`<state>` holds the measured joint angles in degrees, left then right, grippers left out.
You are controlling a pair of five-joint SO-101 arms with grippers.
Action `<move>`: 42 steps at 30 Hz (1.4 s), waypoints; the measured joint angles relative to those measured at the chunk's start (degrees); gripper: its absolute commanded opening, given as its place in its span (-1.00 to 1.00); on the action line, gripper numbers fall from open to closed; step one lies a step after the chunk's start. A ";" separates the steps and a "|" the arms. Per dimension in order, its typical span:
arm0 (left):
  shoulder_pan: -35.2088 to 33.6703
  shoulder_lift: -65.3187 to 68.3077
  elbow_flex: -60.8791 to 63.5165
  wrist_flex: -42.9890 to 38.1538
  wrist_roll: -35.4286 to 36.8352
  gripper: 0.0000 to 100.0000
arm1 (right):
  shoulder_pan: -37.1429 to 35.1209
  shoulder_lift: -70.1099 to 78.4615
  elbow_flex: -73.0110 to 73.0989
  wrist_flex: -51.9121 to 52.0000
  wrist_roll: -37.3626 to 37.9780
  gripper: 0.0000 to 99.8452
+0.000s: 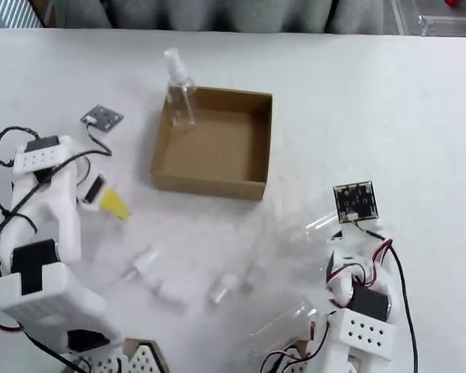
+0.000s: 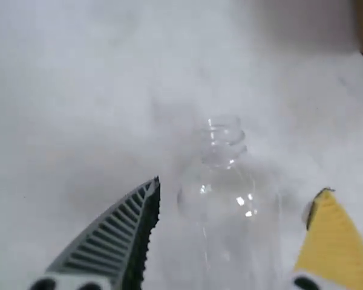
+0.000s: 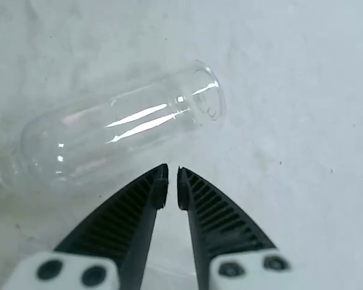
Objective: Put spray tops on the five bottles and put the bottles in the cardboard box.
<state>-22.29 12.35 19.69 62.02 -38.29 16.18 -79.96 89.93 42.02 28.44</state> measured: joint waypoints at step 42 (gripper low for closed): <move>-9.49 0.97 -32.88 29.98 9.93 -0.96 | -13.19 0.09 -15.21 15.38 -6.51 -0.96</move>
<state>-31.78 13.32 -13.19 92.00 -28.35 2.99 -79.87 74.73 57.41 21.93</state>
